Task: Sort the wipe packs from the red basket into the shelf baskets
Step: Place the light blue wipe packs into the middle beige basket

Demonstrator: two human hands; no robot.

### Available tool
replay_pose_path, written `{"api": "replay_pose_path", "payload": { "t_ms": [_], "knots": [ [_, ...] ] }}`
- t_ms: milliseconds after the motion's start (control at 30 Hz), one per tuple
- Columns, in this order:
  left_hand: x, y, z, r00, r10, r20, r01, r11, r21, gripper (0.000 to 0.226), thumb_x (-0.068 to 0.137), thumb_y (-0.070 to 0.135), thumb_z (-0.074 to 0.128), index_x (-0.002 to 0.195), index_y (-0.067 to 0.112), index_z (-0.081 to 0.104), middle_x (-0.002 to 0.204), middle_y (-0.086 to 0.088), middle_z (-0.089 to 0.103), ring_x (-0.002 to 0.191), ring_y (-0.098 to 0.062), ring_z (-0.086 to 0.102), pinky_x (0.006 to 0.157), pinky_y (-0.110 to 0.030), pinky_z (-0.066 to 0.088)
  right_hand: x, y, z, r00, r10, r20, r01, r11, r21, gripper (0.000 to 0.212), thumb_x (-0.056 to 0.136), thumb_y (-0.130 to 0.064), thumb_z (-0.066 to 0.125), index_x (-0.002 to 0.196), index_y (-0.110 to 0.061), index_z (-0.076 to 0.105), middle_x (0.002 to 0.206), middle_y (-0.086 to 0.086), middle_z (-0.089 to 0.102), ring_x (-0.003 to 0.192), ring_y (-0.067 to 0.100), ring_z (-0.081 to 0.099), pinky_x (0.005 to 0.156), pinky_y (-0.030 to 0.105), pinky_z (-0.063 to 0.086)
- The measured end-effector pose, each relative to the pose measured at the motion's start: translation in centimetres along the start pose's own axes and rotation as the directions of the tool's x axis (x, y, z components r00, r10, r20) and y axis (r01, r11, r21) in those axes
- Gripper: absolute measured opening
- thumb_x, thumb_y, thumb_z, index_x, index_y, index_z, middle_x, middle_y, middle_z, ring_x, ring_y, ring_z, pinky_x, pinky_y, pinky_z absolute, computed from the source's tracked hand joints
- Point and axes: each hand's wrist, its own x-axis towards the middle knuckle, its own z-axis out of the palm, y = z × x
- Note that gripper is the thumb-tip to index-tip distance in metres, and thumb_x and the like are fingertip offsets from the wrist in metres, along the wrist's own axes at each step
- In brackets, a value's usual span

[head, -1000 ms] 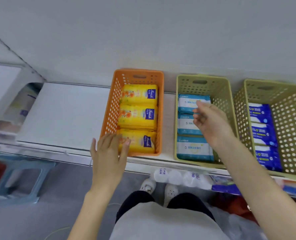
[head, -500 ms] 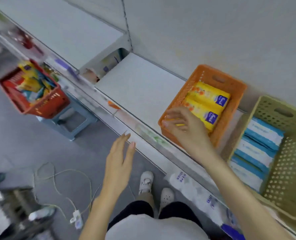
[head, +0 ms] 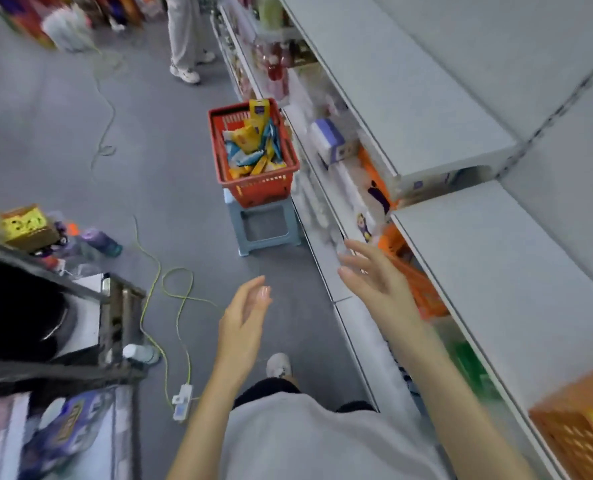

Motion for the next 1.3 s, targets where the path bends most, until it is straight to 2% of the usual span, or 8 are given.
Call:
{"api": "replay_pose_path", "payload": {
  "t_ms": [100,300,567,667,800,967,1100,1300],
  "knots": [
    [4.5,-0.3,-3.6,0.997,-0.046,-0.062,0.044,0.998,-0.038,0.017,0.097,0.027,0.05,0.109,0.032,0.06,0.114,0.001,0.066,0.107,-0.013,0.064,0.102,-0.046,0.045,4.6,-0.4,4.1,0.998,0.043,0.045,-0.044,0.999,0.017,0.043,0.089,-0.021,0.064,0.128,-0.035,0.054,0.124,-0.007,0.059,0.103,-0.012,0.057,0.08,0.004,0.045],
    [11.9,0.4,-9.3,0.991,-0.088,-0.103,0.084,0.996,-0.044,0.046,0.072,0.065,0.051,0.11,0.042,0.059,0.115,0.005,0.066,0.109,-0.01,0.062,0.101,-0.039,0.046,13.8,-2.1,9.5,0.996,0.085,0.021,-0.086,0.996,0.033,0.045,0.09,-0.02,0.062,0.132,-0.031,0.051,0.126,-0.003,0.057,0.096,-0.018,0.056,0.073,0.007,0.047],
    [23.6,-0.2,-10.7,0.946,-0.253,-0.2,0.245,0.967,-0.067,0.039,0.076,0.062,0.053,0.11,0.044,0.059,0.112,0.011,0.066,0.109,-0.011,0.062,0.102,-0.042,0.044,28.2,-1.4,12.9,0.976,0.203,0.075,-0.199,0.978,-0.063,0.047,0.09,-0.021,0.063,0.134,-0.03,0.048,0.128,-0.001,0.055,0.097,-0.017,0.055,0.071,0.001,0.044],
    [29.8,-0.3,-9.6,0.934,-0.282,-0.219,0.28,0.959,-0.041,0.042,0.074,0.065,0.052,0.111,0.045,0.058,0.105,0.025,0.065,0.105,-0.001,0.061,0.099,-0.034,0.044,35.7,-0.3,13.9,0.969,0.234,0.08,-0.226,0.969,-0.105,0.048,0.089,-0.021,0.064,0.134,-0.029,0.048,0.127,-0.002,0.055,0.093,-0.021,0.054,0.069,0.002,0.044],
    [38.4,0.3,-8.4,0.91,-0.333,-0.247,0.328,0.943,-0.061,0.024,0.094,0.038,0.054,0.118,0.038,0.055,0.114,0.025,0.059,0.096,0.024,0.051,0.092,-0.02,0.039,46.5,0.1,15.3,0.943,0.31,0.118,-0.294,0.946,-0.135,0.05,0.088,-0.024,0.065,0.134,-0.03,0.047,0.125,-0.003,0.055,0.105,-0.004,0.056,0.078,0.014,0.044],
    [52.1,0.5,-8.2,0.886,-0.32,-0.336,0.324,0.945,-0.045,0.036,0.095,0.033,0.054,0.13,0.025,0.052,0.126,0.009,0.057,0.109,0.004,0.054,0.09,-0.016,0.037,60.4,1.3,17.0,0.945,0.313,0.099,-0.295,0.942,-0.163,0.044,0.088,-0.018,0.065,0.126,-0.027,0.046,0.124,0.001,0.054,0.106,0.007,0.057,0.084,0.02,0.047],
    [62.3,-0.7,-8.0,0.884,-0.26,-0.39,0.295,0.955,0.032,0.037,0.096,0.029,0.054,0.131,0.018,0.05,0.129,-0.001,0.055,0.115,-0.012,0.053,0.091,-0.02,0.036,69.4,4.4,18.5,0.941,0.334,0.05,-0.317,0.924,-0.213,0.055,0.087,-0.025,0.067,0.136,-0.021,0.042,0.131,0.003,0.051,0.116,0.017,0.055,0.097,0.035,0.049],
    [72.4,-5.7,-4.9,0.919,-0.263,-0.293,0.305,0.947,0.106,0.069,0.08,0.054,0.051,0.141,0.025,0.037,0.142,0.004,0.042,0.124,-0.009,0.046,0.101,-0.03,0.038,76.6,12.1,20.3,0.947,0.317,-0.047,-0.314,0.886,-0.34,0.07,0.087,-0.035,0.066,0.145,-0.024,0.027,0.144,-0.007,0.041,0.121,0.003,0.043,0.076,0.008,0.038]
  ]
}}
